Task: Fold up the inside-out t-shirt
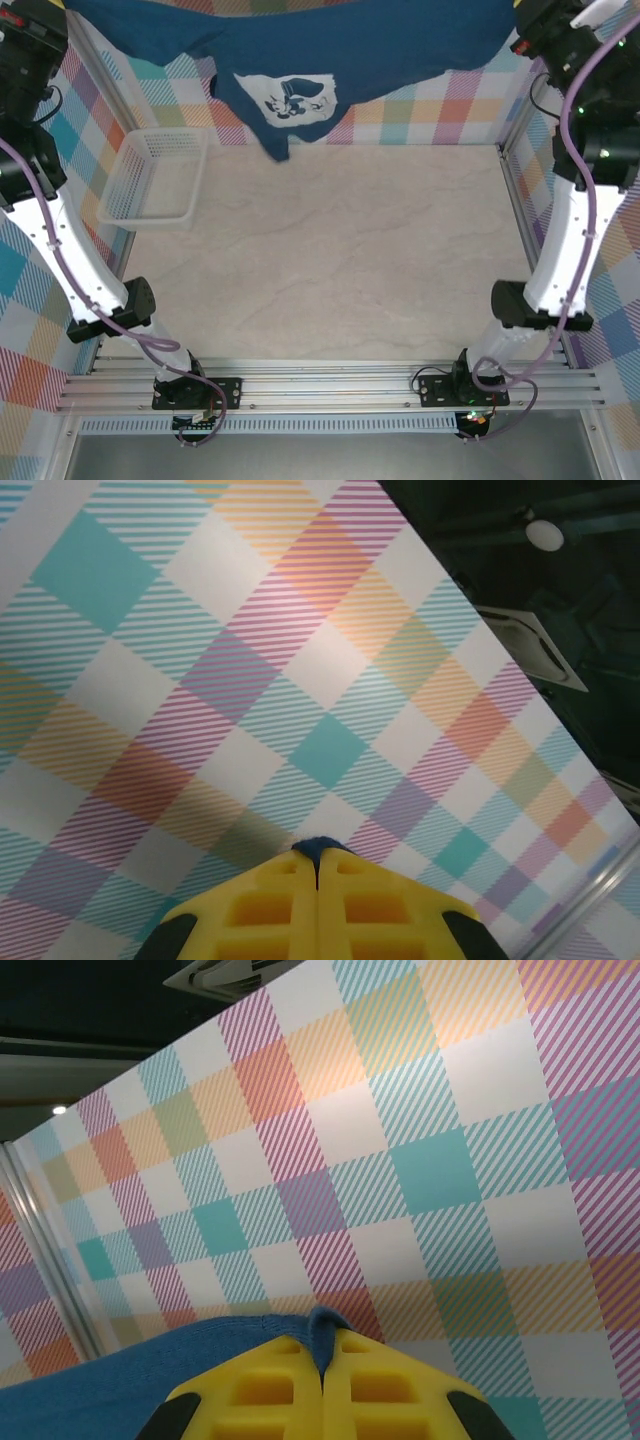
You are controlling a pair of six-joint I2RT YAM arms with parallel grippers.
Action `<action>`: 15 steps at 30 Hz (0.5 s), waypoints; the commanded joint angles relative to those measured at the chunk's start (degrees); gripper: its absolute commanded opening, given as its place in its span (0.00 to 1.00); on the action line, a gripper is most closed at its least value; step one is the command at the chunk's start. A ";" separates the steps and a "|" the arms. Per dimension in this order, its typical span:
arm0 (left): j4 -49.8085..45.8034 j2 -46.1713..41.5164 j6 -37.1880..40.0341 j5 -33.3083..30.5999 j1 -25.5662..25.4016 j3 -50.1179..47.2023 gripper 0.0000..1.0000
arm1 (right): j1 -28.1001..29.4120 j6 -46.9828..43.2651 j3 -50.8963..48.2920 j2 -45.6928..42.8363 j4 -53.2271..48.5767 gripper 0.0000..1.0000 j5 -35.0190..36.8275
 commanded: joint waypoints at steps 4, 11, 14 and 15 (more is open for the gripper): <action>-0.82 -15.56 7.16 1.60 -5.32 -37.56 0.00 | -0.65 -2.90 -33.95 -10.94 -2.45 0.00 -3.14; 7.40 -41.00 6.72 0.26 -17.29 -100.68 0.00 | -1.41 -1.84 -87.72 -26.82 -0.57 0.07 3.31; 8.43 -45.04 6.03 -0.14 -20.90 -117.01 0.00 | -2.20 2.44 -100.68 -24.84 4.43 0.05 0.44; 8.89 -45.22 5.65 -0.58 -21.36 -121.09 0.00 | -2.21 3.20 -102.46 -22.97 5.36 0.05 0.09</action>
